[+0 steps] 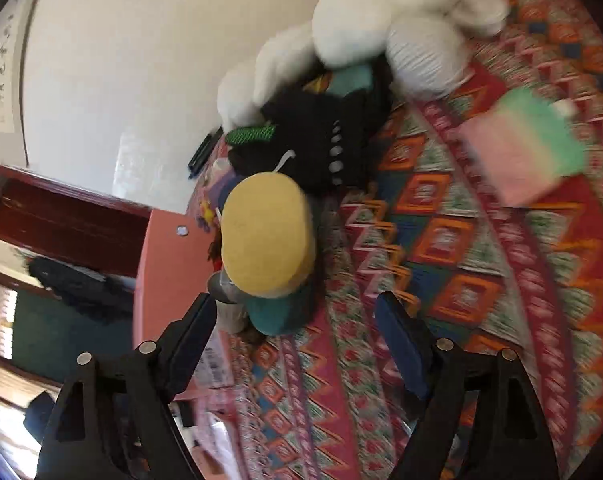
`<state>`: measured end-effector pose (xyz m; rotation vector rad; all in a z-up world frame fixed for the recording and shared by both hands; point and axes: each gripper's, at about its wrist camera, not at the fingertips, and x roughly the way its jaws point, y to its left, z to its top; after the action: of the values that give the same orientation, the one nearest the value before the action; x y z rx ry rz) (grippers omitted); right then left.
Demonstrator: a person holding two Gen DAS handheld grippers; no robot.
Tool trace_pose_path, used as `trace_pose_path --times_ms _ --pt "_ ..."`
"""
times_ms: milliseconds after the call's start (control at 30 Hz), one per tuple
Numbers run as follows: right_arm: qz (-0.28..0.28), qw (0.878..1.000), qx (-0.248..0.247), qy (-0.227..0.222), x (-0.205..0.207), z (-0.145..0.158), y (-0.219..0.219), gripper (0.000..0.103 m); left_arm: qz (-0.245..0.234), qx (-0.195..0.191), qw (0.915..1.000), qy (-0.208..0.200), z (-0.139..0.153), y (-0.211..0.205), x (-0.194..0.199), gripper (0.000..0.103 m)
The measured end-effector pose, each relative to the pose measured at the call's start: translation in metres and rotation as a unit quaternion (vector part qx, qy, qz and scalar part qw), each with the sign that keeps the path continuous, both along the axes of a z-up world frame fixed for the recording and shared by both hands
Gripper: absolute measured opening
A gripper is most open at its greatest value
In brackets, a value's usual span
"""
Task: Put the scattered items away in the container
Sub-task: 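Grasp the white plastic cup with the left gripper while the right gripper grasps the yellow sponge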
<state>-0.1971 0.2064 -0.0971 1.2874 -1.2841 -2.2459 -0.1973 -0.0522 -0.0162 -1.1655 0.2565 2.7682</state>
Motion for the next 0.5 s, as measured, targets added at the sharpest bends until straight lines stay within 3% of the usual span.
trace_pose_path --times_ms 133,300,433,500 --pt "0.009 1.0 0.005 0.012 -0.031 0.001 -0.011 0.086 0.008 -0.028 0.9994 -0.017 -0.025 0.007 -0.026 0.079" --pt "0.011 1.0 0.013 0.007 -0.062 -0.006 -0.014 0.087 -0.012 -0.114 0.9934 -0.011 -0.045 0.023 -0.052 0.083" --pt "0.011 1.0 -0.007 -0.004 -0.077 -0.015 -0.016 0.087 -0.073 -0.113 0.9908 -0.012 -0.037 0.027 -0.045 0.084" --pt "0.011 1.0 -0.008 -0.002 -0.081 -0.016 -0.017 0.085 -0.1 -0.132 0.9862 0.004 -0.035 0.038 -0.038 0.084"
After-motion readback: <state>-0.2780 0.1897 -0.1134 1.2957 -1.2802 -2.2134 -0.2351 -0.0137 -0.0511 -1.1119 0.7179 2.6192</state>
